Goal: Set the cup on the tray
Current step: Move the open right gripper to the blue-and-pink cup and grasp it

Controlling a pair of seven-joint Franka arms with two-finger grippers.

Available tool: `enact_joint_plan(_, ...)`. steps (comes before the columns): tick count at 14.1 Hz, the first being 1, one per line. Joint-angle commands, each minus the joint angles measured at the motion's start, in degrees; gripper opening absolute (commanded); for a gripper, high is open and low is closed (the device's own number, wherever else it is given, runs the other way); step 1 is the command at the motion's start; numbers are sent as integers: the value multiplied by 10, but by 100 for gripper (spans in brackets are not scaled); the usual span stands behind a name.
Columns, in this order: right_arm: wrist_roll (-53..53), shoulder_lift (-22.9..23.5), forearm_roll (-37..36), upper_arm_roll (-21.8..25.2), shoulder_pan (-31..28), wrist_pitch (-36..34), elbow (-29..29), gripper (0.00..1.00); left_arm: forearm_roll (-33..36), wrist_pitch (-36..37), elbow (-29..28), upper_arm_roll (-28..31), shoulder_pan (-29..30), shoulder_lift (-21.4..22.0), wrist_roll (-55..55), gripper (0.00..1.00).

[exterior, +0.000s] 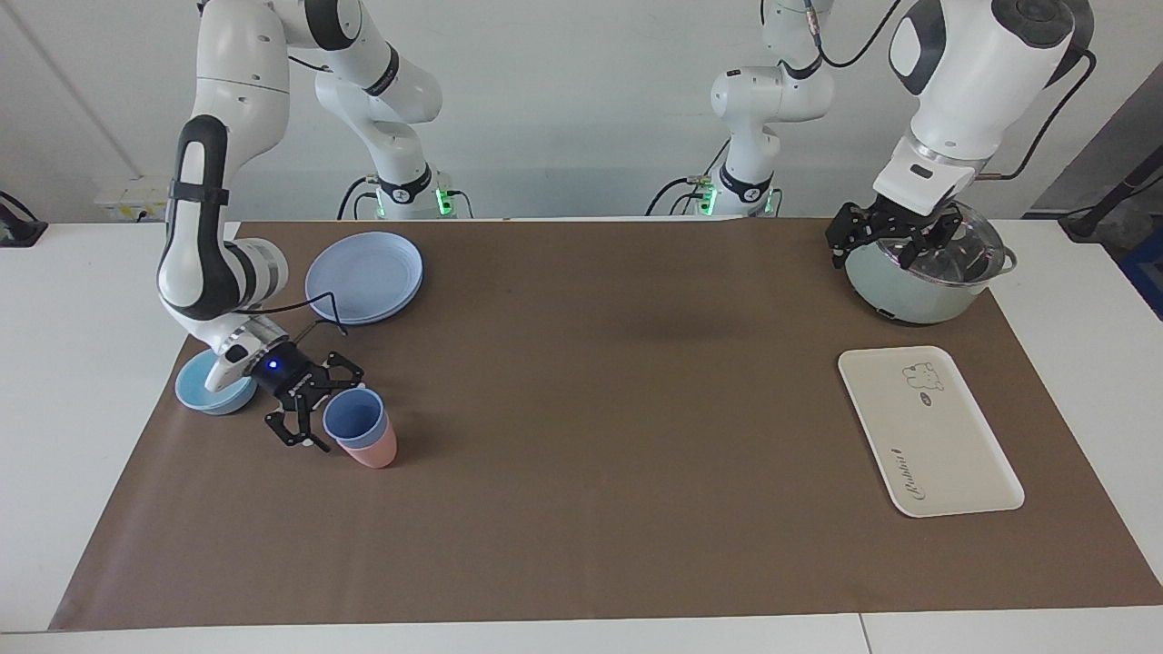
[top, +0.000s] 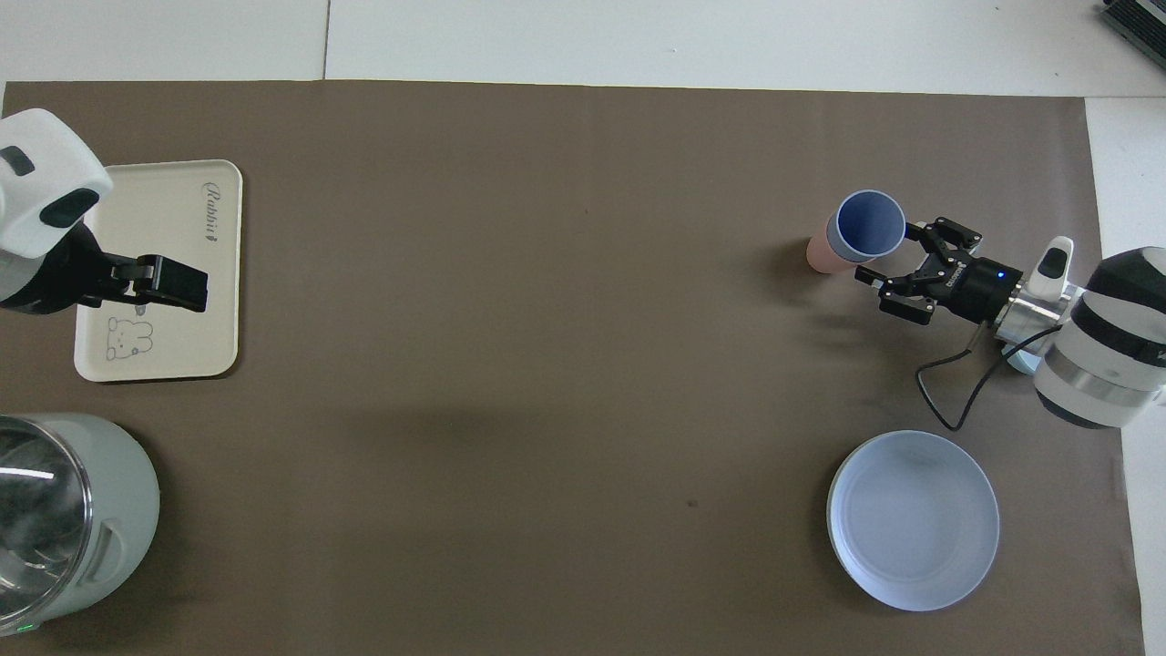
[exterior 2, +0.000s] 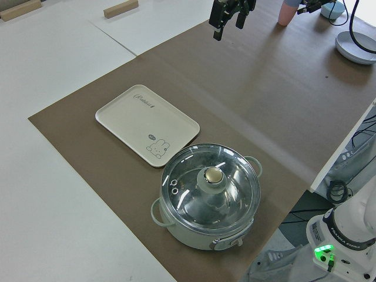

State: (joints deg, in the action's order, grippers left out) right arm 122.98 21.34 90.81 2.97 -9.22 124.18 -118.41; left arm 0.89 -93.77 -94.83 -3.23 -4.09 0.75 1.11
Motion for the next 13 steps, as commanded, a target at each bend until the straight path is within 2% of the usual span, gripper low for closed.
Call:
enact_joint_plan(1, 27, -3, 28, -2, 2, 13, -9, 100, 12, 1, -17, 3, 1, 16, 1, 100)
enact_joint_plan(11, 78, -2, 117, -2, 51, 48, -20, 100, 12, 0, -17, 3, 0, 16, 3, 100)
enact_joint_plan(12, 90, -1, 119, -2, 51, 48, -17, 53, 12, 0, -17, 3, -3, 16, 3, 100)
enact_joint_plan(13, 96, 0, 118, -2, 51, 51, -16, 1, 12, 0, -17, 3, -4, 16, 3, 100)
